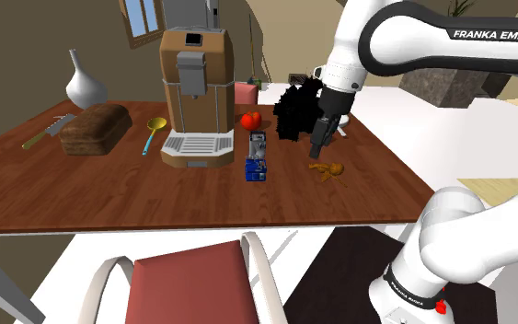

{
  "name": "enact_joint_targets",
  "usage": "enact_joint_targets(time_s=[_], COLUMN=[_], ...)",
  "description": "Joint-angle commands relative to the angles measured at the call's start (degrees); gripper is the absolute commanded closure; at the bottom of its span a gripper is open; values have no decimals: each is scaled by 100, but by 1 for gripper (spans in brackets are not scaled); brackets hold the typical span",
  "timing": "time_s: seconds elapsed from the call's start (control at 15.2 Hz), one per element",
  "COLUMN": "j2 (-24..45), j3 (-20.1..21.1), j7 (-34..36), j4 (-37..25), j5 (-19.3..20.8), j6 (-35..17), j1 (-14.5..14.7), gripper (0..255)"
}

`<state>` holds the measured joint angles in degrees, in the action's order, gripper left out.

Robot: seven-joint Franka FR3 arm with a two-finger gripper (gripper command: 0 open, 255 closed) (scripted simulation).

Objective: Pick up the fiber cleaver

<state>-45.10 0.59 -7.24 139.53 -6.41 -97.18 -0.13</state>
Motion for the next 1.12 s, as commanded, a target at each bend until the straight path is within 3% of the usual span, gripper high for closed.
enact_joint_targets(time_s=[0.0,0.53,1.06], j2=[0,2099,4175], j3=[0,-343,-497], j7=[0,-956,-1781], j4=[0,-1354,-3208], j5=[0,346,515], j6=[0,-357,-235], j1=[0,48,79], gripper=[0,0,0])
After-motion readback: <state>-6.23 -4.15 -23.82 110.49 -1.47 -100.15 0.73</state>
